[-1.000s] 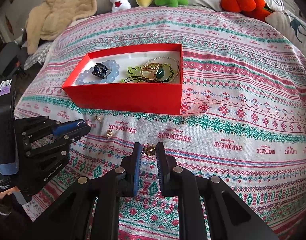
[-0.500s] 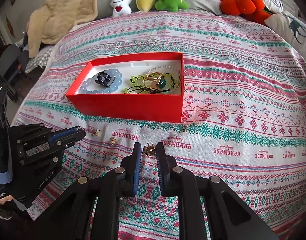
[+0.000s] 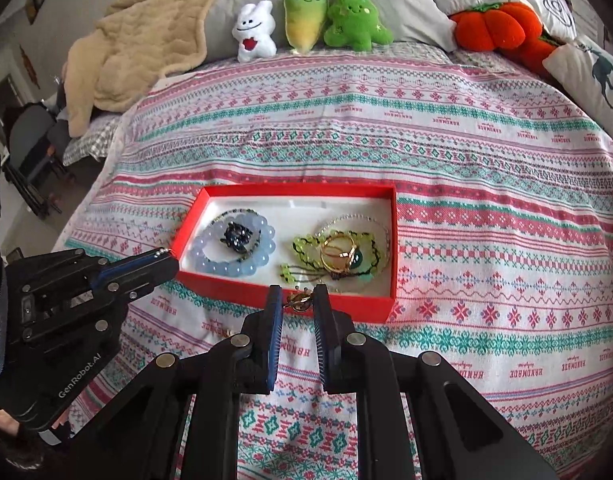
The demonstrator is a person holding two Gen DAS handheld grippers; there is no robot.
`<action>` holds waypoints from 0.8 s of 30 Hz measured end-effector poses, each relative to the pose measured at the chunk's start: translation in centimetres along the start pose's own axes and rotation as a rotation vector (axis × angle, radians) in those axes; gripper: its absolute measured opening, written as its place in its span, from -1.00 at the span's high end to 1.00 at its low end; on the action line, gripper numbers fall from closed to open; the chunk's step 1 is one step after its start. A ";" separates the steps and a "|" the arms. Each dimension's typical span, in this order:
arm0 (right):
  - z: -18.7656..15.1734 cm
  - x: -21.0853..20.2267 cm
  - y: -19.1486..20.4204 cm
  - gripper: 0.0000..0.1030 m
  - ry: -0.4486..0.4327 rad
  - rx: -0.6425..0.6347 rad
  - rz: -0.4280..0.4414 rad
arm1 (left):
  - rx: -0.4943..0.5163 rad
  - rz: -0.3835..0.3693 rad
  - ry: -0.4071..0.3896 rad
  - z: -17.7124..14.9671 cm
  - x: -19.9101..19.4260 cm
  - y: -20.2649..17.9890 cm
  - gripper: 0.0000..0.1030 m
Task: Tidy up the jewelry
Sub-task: 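Carry both rings over the red box and open both tools to release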
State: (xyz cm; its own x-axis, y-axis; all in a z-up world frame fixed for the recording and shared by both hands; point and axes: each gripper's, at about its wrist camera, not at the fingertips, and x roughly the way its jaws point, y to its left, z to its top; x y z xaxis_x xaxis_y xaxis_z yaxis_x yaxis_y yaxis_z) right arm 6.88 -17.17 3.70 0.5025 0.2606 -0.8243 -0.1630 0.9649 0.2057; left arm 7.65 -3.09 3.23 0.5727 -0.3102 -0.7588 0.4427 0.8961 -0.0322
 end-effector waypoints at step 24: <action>4.7 5.8 -2.6 0.68 0.043 0.108 0.022 | -0.072 0.049 -0.001 2.0 3.0 1.6 0.34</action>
State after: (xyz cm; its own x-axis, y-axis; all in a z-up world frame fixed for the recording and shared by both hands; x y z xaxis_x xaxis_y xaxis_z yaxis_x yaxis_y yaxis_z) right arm 14.19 -18.05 0.83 0.4624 0.2827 -0.8404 -0.0802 0.9573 0.2779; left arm 11.42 -3.25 2.24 0.5933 -0.2655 -0.7599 0.3630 0.9309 -0.0418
